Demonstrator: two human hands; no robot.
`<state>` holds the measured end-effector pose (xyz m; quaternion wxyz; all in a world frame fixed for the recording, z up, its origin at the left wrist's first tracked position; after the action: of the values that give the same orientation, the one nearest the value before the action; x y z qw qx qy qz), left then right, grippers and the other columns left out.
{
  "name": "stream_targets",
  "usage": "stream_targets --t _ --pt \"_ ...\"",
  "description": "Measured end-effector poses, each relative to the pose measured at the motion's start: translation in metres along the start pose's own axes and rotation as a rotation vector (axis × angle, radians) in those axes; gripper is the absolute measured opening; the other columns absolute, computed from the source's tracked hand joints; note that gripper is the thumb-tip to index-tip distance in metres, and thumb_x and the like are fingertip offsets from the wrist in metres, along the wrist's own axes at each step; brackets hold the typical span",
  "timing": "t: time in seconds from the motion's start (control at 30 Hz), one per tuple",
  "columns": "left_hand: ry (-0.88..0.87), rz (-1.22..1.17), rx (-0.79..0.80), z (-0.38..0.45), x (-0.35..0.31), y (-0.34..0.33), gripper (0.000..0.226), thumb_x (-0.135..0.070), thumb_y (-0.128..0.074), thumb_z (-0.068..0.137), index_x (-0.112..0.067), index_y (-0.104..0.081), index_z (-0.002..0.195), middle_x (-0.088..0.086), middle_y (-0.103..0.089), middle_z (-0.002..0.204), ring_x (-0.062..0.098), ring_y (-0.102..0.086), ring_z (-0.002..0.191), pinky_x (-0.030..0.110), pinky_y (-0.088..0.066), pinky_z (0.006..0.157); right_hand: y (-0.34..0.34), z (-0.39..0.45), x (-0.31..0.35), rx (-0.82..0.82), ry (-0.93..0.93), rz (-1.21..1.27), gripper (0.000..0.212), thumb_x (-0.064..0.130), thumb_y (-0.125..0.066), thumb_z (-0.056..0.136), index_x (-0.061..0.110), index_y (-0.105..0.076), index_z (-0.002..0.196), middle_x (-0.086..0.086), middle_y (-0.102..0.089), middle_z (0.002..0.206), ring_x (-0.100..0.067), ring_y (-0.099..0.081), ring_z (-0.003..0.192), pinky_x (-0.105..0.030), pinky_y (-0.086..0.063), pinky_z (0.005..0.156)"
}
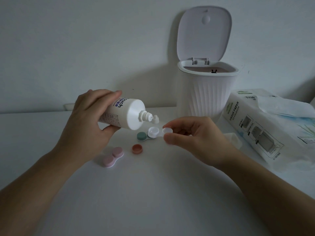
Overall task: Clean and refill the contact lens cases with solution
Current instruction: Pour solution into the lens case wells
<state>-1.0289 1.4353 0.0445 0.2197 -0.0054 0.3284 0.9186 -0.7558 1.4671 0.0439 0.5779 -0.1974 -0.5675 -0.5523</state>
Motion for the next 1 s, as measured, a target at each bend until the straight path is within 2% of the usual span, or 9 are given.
stream_targets --t 0.07,0.2,0.27,0.33,0.4,0.5,0.67,0.83,1.0 --pt "0.008 -0.001 0.011 -0.001 0.000 0.000 0.077 -0.002 -0.091 0.065 -0.011 -0.060 0.135 0.003 -0.057 0.130 0.029 -0.049 0.119 0.012 -0.029 0.106 0.000 0.000 -0.001 -0.001 0.003 0.000 0.012 0.024 -0.081 0.081 0.026 -0.079 0.093 0.003 -0.075 0.080 -0.002 -0.063 0.066 -0.015 -0.052 0.065" --pt "0.128 -0.071 0.023 -0.003 0.000 0.002 0.079 -0.010 -0.093 0.063 -0.016 -0.059 0.134 -0.002 -0.055 0.130 0.015 -0.048 0.119 0.003 -0.028 0.100 0.001 0.000 -0.002 0.018 0.003 0.009 0.014 0.025 -0.081 0.082 0.026 -0.079 0.096 0.004 -0.076 0.082 -0.005 -0.067 0.071 -0.019 -0.054 0.070" --pt "0.226 -0.137 -0.009 -0.004 0.000 0.004 0.074 -0.016 -0.093 0.065 -0.025 -0.059 0.130 -0.018 -0.054 0.123 0.001 -0.048 0.115 -0.002 -0.029 0.093 0.001 0.000 -0.003 0.018 -0.004 0.043 0.015 0.023 -0.081 0.082 0.024 -0.079 0.097 0.000 -0.077 0.084 -0.012 -0.069 0.074 -0.029 -0.057 0.074" --pt "0.344 -0.193 -0.049 -0.005 0.000 0.005 0.069 -0.026 -0.091 0.067 -0.035 -0.056 0.126 -0.032 -0.054 0.111 -0.018 -0.047 0.105 -0.006 -0.030 0.084 0.001 0.000 -0.002 0.030 -0.004 0.068 0.015 0.020 -0.080 0.084 0.022 -0.079 0.099 -0.005 -0.077 0.087 -0.029 -0.071 0.081 -0.043 -0.058 0.080" --pt "0.451 -0.247 -0.055 -0.006 0.004 0.006 0.065 -0.034 -0.090 0.068 -0.039 -0.056 0.124 -0.037 -0.057 0.109 -0.027 -0.047 0.102 -0.002 -0.035 0.080 0.000 0.000 -0.002 0.058 -0.004 0.090 0.016 0.018 -0.078 0.085 0.019 -0.079 0.101 -0.010 -0.076 0.091 -0.040 -0.068 0.088 -0.053 -0.054 0.084" --pt "0.562 -0.330 -0.042 -0.006 0.010 0.006 0.058 -0.039 -0.089 0.070 -0.039 -0.059 0.119 -0.030 -0.064 0.113 -0.018 -0.055 0.107 0.016 -0.042 0.086 0.001 -0.001 -0.001 0.078 -0.017 0.120 0.017 0.014 -0.076 0.087 0.017 -0.078 0.103 -0.015 -0.075 0.094 -0.045 -0.065 0.090 -0.059 -0.052 0.087" --pt "0.665 -0.394 -0.027 -0.006 0.011 0.001 0.066 -0.053 -0.083 0.062 -0.034 -0.062 0.122 -0.019 -0.069 0.117 0.004 -0.062 0.116 0.041 -0.050 0.102 0.001 0.000 -0.002 0.080 -0.030 0.123 0.017 0.013 -0.076 0.087 0.017 -0.078 0.104 -0.013 -0.076 0.095 -0.043 -0.067 0.093 -0.060 -0.052 0.090" --pt "0.739 -0.424 -0.023 -0.007 0.013 -0.001 0.065 -0.056 -0.082 0.060 -0.035 -0.064 0.119 -0.020 -0.071 0.113 0.009 -0.065 0.113 0.047 -0.051 0.102 0.001 0.000 -0.002 0.081 -0.036 0.144 0.016 0.011 -0.076 0.087 0.016 -0.079 0.101 -0.016 -0.075 0.094 -0.031 -0.068 0.084 -0.058 -0.052 0.088" --pt "0.782 -0.424 -0.018 -0.006 0.014 -0.001 0.060 -0.058 -0.080 0.062 -0.036 -0.065 0.115 -0.021 -0.072 0.108 0.008 -0.067 0.106 0.048 -0.053 0.098 0.000 0.002 -0.004 0.080 -0.033 0.151 0.015 0.011 -0.076 0.087 0.017 -0.079 0.100 -0.017 -0.075 0.093 -0.031 -0.066 0.082 -0.059 -0.052 0.087"
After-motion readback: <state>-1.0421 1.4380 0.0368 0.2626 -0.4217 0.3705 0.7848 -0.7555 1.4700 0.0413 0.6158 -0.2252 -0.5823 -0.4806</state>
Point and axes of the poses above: each hand's wrist, its own z-axis towards the middle knuckle, its own y-axis out of the back of the hand, x = y × z, the point moved 1 cm from there along z, towards the middle knuckle
